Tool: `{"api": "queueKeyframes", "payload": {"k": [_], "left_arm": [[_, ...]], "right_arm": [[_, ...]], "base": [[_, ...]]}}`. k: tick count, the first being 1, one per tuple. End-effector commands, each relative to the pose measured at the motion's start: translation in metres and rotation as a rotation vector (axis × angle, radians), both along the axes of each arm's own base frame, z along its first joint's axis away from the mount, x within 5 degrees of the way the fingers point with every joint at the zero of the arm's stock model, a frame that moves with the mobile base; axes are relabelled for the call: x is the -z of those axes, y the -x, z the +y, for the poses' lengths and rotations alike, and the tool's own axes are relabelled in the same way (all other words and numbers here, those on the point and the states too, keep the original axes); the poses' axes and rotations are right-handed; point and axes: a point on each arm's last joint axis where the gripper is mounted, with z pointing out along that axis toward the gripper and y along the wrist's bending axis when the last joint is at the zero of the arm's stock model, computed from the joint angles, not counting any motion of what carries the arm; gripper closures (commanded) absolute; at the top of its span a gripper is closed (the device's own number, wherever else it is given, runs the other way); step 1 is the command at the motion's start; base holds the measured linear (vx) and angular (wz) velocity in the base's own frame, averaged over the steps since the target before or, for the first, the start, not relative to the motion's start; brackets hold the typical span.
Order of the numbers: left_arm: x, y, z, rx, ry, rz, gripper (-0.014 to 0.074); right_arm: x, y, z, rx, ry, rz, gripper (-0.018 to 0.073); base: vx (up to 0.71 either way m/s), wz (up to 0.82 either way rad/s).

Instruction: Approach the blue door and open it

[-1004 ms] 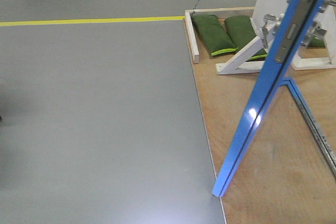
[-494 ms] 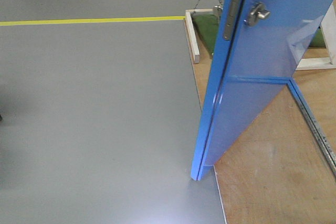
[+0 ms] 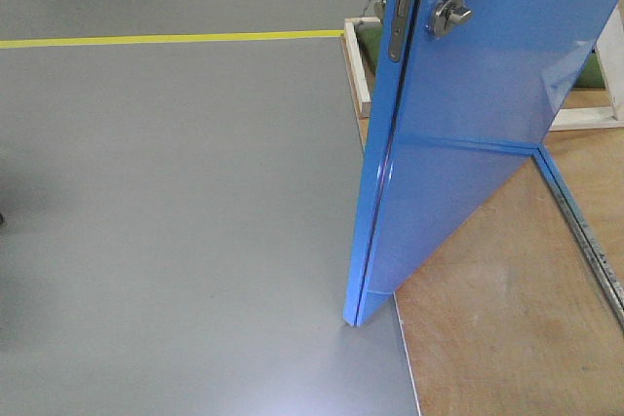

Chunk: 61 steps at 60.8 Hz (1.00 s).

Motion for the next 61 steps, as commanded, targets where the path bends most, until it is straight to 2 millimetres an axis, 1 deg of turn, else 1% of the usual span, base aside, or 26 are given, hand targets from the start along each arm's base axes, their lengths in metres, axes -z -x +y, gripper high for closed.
{"api": "queueKeyframes", "payload": {"k": [1, 61], "left_arm": [[-0.0069, -0.0005, -0.0005, 0.005, 0.002, -0.097, 0.0526], [-0.0069, -0.0005, -0.0005, 0.005, 0.002, -0.097, 0.0526]], "right_arm": [[-0.0259, 0.0121, -0.0017, 0.028, -0.014, -0.098, 0.0557], [-0.0255, 0.0123, -0.0013, 0.023, -0.011, -0.093, 0.0557]], "base": [[0.00, 0.00], [0.04, 0.05]]}}
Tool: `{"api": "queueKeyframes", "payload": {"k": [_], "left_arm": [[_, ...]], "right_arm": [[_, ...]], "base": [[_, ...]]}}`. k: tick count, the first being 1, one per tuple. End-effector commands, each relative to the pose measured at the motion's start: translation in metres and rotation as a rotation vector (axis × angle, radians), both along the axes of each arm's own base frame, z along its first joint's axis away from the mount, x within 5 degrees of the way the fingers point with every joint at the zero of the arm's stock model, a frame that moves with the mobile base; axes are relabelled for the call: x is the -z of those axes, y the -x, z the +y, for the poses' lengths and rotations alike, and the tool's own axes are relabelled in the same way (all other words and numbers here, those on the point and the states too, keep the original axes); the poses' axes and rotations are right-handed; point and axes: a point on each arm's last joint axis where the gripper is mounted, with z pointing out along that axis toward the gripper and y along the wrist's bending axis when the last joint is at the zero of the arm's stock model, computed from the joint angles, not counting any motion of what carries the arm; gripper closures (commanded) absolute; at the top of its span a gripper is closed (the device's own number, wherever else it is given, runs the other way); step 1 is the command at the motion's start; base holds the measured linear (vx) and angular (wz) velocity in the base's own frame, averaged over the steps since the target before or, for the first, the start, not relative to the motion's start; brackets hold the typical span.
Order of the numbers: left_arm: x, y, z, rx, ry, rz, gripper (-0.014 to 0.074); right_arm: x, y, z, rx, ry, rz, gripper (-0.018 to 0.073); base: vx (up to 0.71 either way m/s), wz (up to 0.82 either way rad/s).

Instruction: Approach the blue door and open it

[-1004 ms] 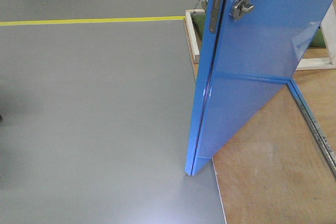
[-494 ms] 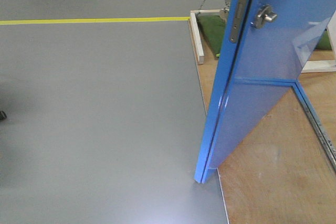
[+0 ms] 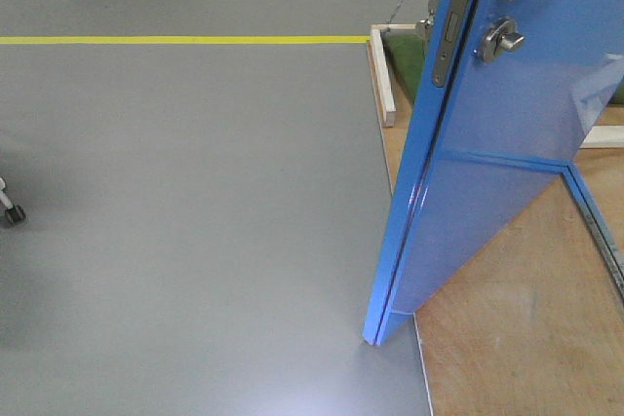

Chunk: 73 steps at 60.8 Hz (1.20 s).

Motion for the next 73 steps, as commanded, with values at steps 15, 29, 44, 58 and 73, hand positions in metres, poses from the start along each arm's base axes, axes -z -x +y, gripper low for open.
{"api": "queueKeyframes", "payload": {"k": [15, 29, 44, 58, 73], "left_arm": [[-0.0069, -0.0005, -0.0005, 0.005, 0.002, -0.097, 0.0526], [-0.0069, -0.0005, -0.0005, 0.005, 0.002, -0.097, 0.0526], [-0.0069, -0.0005, -0.0005, 0.005, 0.002, -0.097, 0.0526], [-0.0069, -0.0005, -0.0005, 0.005, 0.002, -0.097, 0.0526], [-0.0069, -0.0005, -0.0005, 0.005, 0.002, -0.097, 0.0526]], "right_arm": [[-0.0228, 0.0094, 0.0003, 0.019, -0.020, -0.087, 0.0557], [-0.0228, 0.0094, 0.0003, 0.019, -0.020, -0.087, 0.0557], [-0.0228, 0.0094, 0.0003, 0.019, -0.020, -0.087, 0.0557], [-0.0228, 0.0094, 0.0003, 0.019, -0.020, -0.087, 0.0557], [-0.0228, 0.0094, 0.0003, 0.019, -0.020, -0.087, 0.0557]], "base": [[0.08, 0.00], [0.09, 0.00], [0.08, 0.00], [0.08, 0.00], [0.07, 0.01]]}}
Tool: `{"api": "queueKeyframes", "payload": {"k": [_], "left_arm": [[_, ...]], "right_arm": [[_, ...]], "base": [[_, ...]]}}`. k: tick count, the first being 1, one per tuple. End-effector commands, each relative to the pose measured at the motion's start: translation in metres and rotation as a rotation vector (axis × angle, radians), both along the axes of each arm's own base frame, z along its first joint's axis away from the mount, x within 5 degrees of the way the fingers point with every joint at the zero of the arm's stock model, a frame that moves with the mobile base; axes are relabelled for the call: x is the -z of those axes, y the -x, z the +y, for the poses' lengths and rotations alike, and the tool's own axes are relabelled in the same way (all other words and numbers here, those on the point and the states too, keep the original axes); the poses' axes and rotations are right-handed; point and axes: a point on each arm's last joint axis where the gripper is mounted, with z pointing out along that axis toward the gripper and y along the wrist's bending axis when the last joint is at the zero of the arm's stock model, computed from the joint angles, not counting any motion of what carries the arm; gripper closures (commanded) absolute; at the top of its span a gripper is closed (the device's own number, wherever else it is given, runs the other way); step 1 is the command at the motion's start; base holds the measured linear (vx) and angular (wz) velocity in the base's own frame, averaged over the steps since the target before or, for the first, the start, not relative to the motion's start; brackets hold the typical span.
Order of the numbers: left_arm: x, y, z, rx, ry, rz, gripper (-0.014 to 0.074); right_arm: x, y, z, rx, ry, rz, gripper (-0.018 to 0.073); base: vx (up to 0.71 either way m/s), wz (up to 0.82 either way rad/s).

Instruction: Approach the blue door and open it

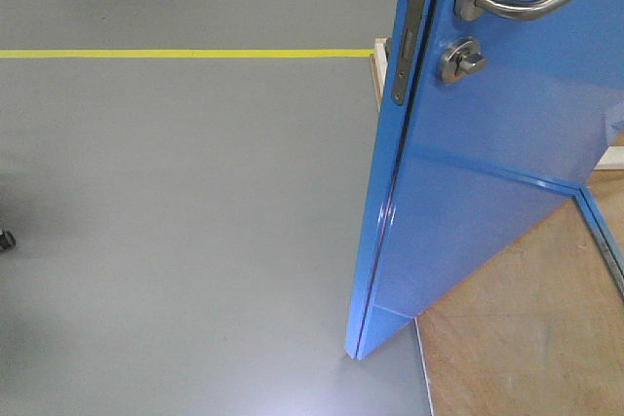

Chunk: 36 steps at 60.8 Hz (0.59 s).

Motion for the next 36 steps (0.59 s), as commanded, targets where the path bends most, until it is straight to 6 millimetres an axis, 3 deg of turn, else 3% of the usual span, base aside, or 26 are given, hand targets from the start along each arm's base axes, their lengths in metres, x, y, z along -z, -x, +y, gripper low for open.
{"api": "queueKeyframes", "payload": {"k": [1, 36], "left_arm": [[-0.0069, -0.0005, -0.0005, 0.005, 0.002, -0.097, 0.0526], [-0.0069, -0.0005, -0.0005, 0.005, 0.002, -0.097, 0.0526]], "right_arm": [[-0.0249, 0.0098, -0.0008, 0.032, -0.028, -0.099, 0.0557], [-0.0249, 0.0098, -0.0008, 0.032, -0.028, -0.099, 0.0557]], "base": [[0.06, 0.01], [0.05, 0.01]]}}
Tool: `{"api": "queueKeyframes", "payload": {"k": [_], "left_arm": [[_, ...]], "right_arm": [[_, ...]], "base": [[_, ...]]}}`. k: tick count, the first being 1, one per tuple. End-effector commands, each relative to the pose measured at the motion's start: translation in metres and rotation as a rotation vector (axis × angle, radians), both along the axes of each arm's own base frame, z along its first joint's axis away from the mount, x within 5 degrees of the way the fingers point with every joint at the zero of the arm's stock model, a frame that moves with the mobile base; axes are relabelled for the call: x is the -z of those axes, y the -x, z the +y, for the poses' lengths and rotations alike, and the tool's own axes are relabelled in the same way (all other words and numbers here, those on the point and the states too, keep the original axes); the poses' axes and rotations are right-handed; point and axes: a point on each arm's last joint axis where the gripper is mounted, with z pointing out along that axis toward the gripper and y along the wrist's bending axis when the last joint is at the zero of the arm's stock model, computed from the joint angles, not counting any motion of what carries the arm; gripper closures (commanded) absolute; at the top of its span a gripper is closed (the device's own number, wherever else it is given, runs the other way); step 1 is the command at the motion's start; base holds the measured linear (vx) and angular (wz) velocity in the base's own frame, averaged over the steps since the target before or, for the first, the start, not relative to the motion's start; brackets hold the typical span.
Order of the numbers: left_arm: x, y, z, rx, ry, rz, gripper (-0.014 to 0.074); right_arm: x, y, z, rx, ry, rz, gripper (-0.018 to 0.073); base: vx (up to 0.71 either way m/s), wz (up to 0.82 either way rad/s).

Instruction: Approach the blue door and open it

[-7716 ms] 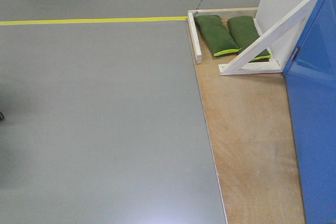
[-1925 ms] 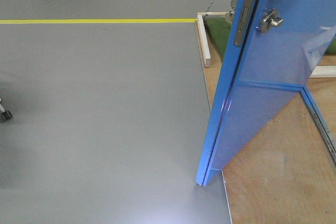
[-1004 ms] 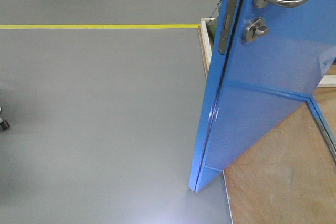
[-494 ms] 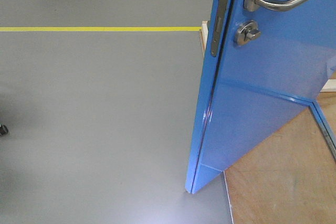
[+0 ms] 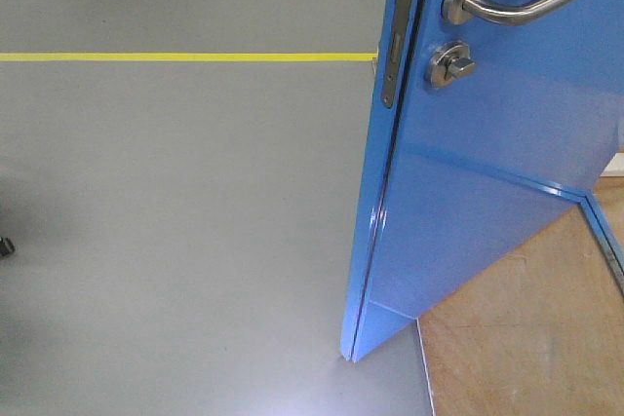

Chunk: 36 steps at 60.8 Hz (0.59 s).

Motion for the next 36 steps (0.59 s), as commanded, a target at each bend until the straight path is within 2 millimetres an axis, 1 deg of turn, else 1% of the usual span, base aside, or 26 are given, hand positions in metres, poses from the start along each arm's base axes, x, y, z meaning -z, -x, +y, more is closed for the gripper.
{"api": "queueKeyframes", "payload": {"k": [1, 36], "left_arm": [[-0.0069, -0.0005, -0.0005, 0.005, 0.002, -0.097, 0.0526], [-0.0069, -0.0005, -0.0005, 0.005, 0.002, -0.097, 0.0526]], "right_arm": [[-0.0253, 0.0094, -0.0016, 0.041, -0.025, -0.105, 0.0557], [-0.0253, 0.0094, -0.0017, 0.041, -0.024, -0.105, 0.0557]], "base": [[0.04, 0.01], [0.04, 0.01]]}}
